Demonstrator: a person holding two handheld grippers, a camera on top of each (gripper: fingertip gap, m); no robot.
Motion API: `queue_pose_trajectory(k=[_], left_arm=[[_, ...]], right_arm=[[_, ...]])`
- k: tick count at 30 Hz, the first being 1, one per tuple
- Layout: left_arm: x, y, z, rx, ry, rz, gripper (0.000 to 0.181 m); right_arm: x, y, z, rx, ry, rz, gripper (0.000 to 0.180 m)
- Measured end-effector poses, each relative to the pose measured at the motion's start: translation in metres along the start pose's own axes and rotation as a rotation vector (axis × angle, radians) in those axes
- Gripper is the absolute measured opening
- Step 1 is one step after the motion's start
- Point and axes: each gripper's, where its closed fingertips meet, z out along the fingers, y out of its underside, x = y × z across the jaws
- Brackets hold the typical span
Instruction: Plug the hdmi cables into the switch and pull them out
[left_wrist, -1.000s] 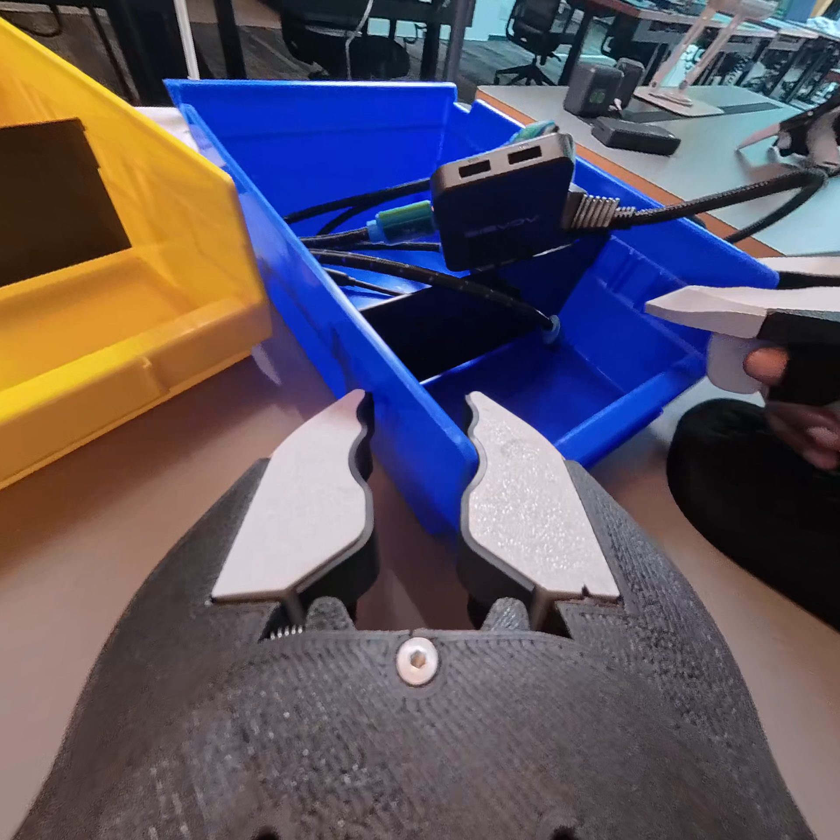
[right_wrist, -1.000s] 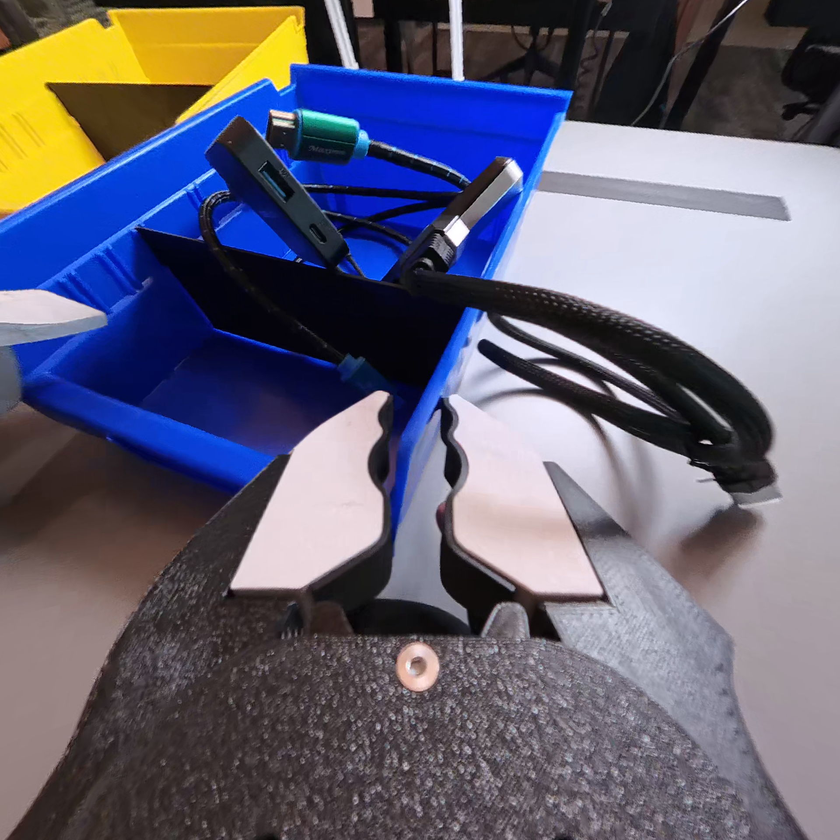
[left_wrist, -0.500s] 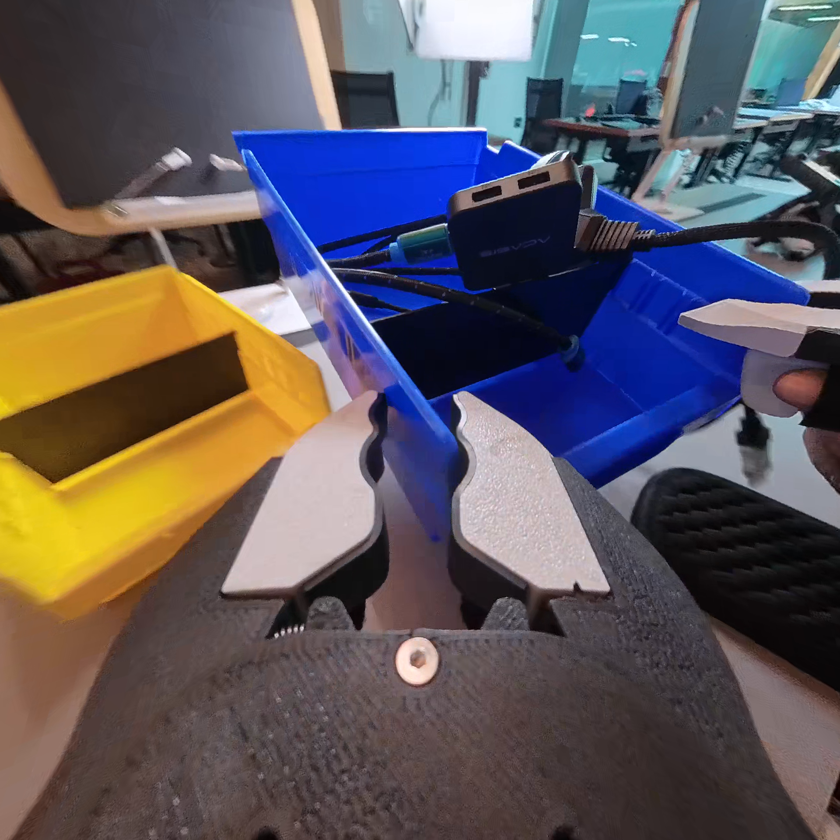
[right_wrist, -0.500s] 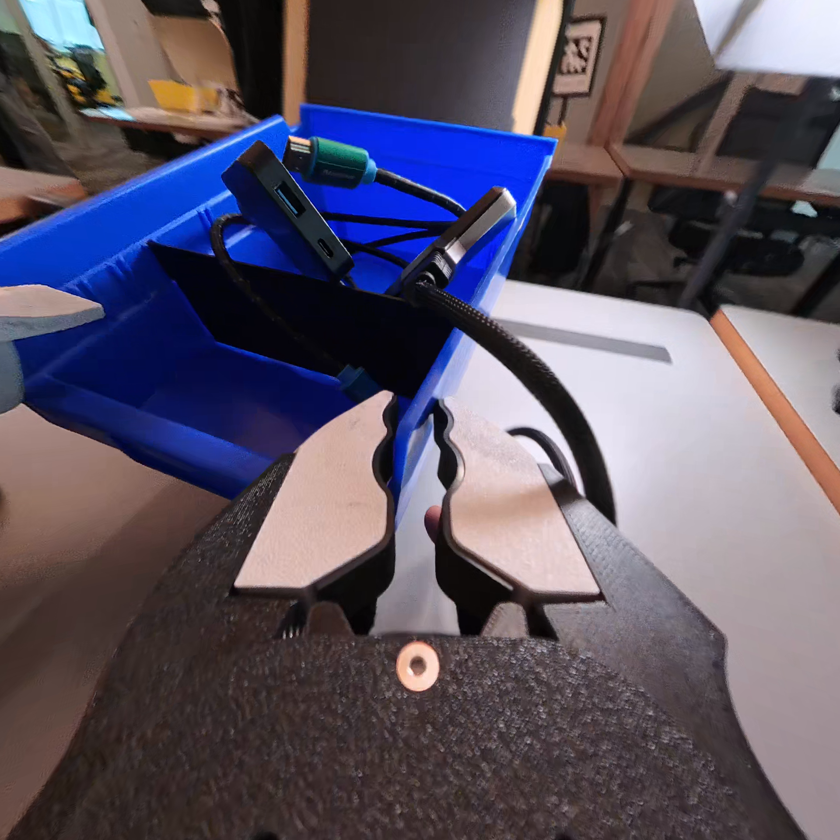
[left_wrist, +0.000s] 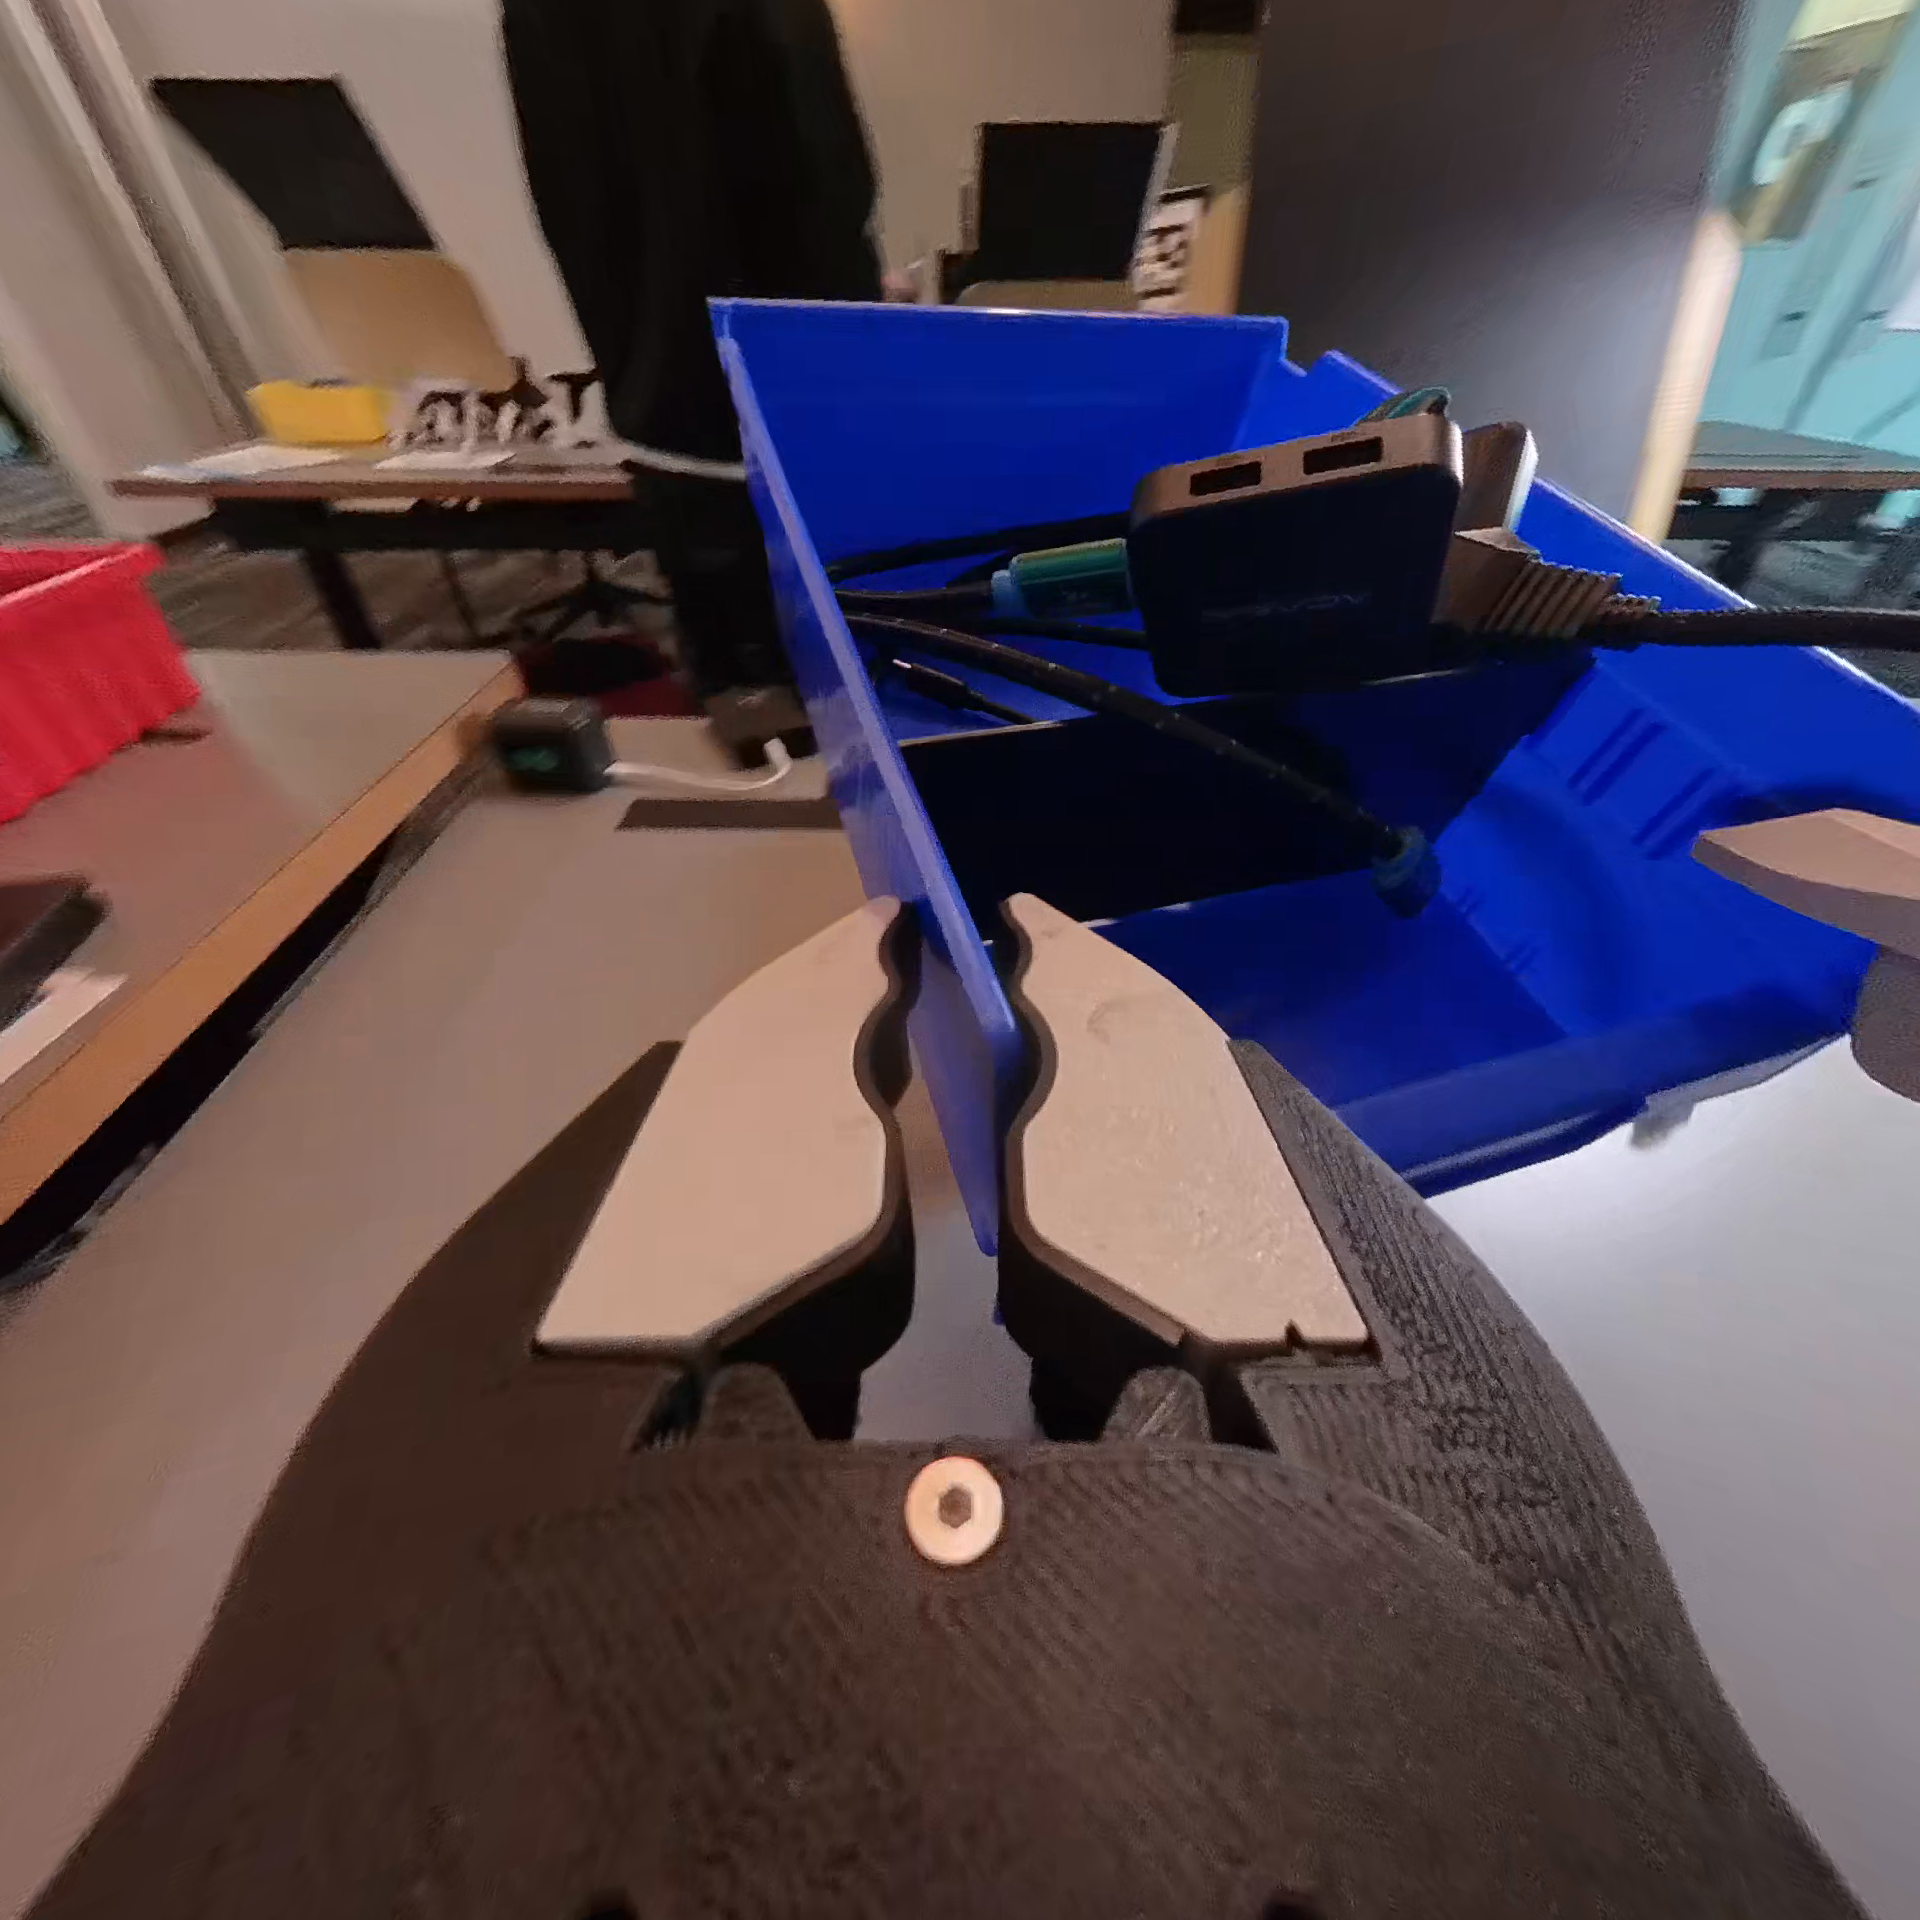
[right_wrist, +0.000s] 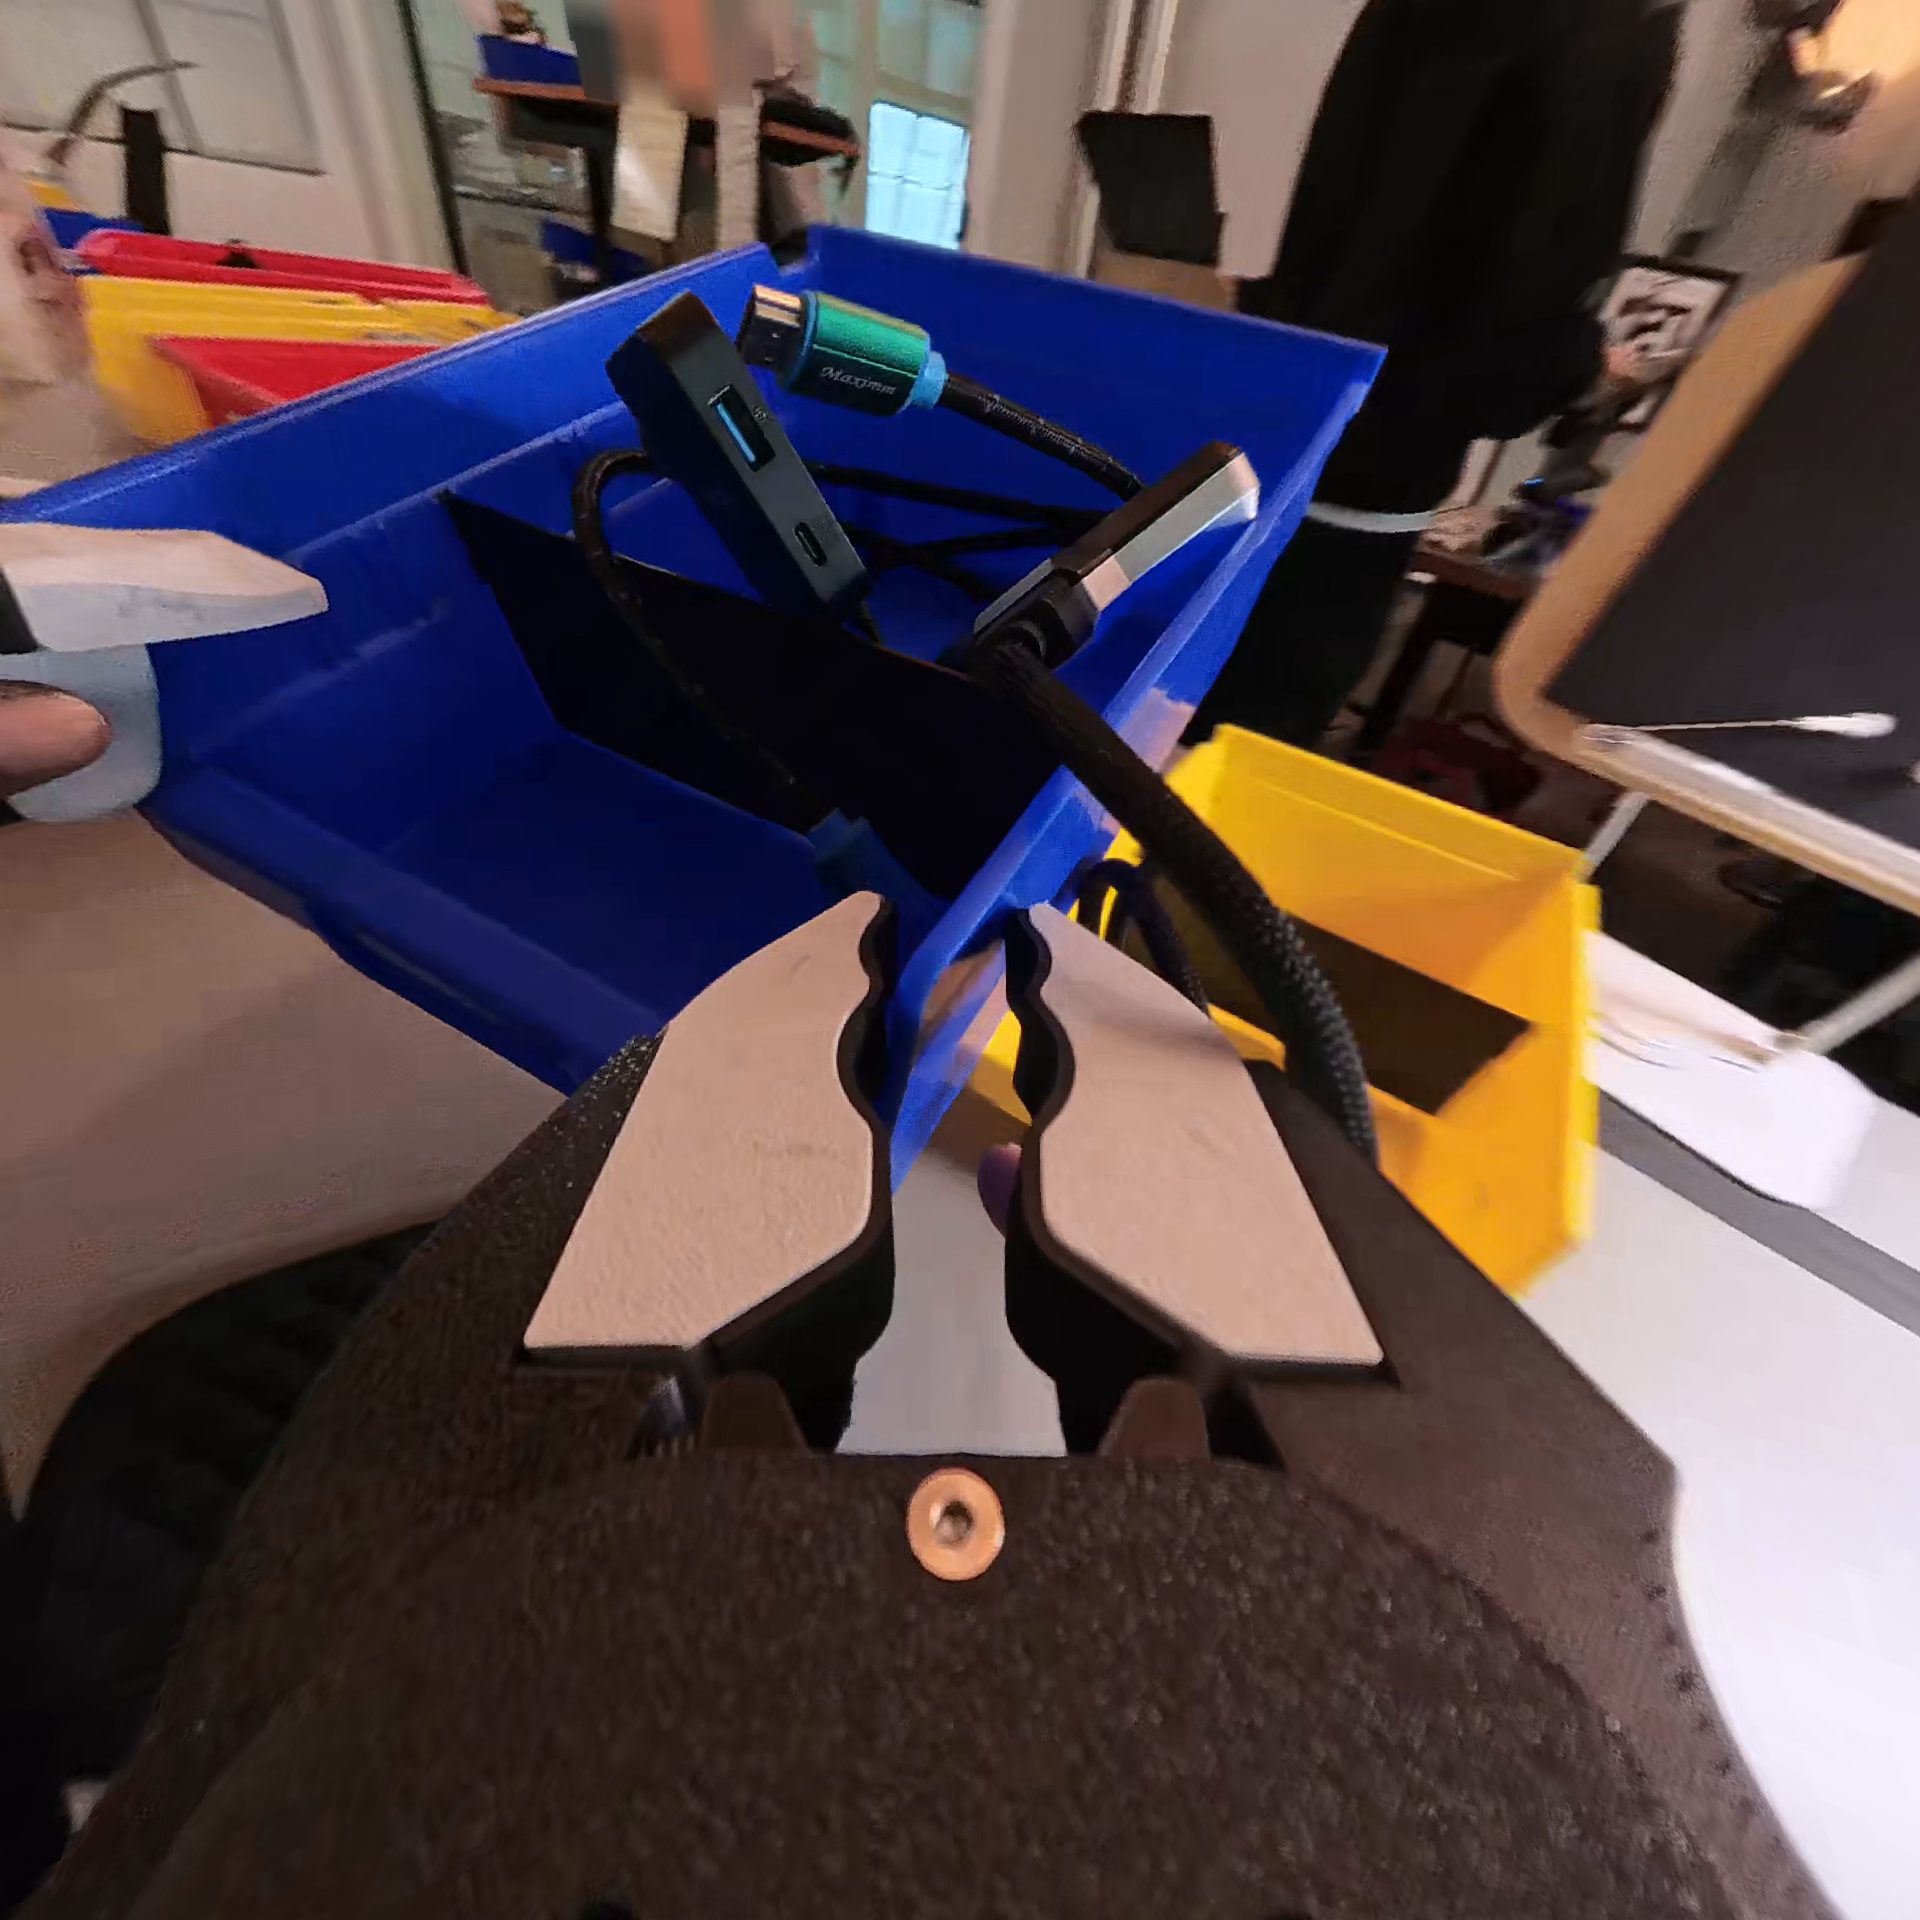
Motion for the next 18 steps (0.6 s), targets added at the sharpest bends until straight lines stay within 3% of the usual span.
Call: queue_pose_trajectory(k=[5,9,15,18], left_arm=[[-0.074,0.045,-0.005,-0.068,-0.099,-0.09,0.012],[-0.104,0.091,0.01,-0.139,-0.11,-0.144,0.011],[-0.093,0.139,0.043,-0.186,-0.074,-0.197,0.016],[-0.073,0.142,0.058,-0.214,-0.046,-0.163,0.018]], right_arm=[[-0.055,0.033,0.06,-0.079,-0.108,0.019,0.021],[-0.07,0.069,0.092,-0.15,-0.143,0.032,0.022],[-0.045,0.117,0.111,-0.265,-0.115,0.039,0.019],[-0.033,0.127,0.096,-0.325,-0.18,0.079,0.033]])
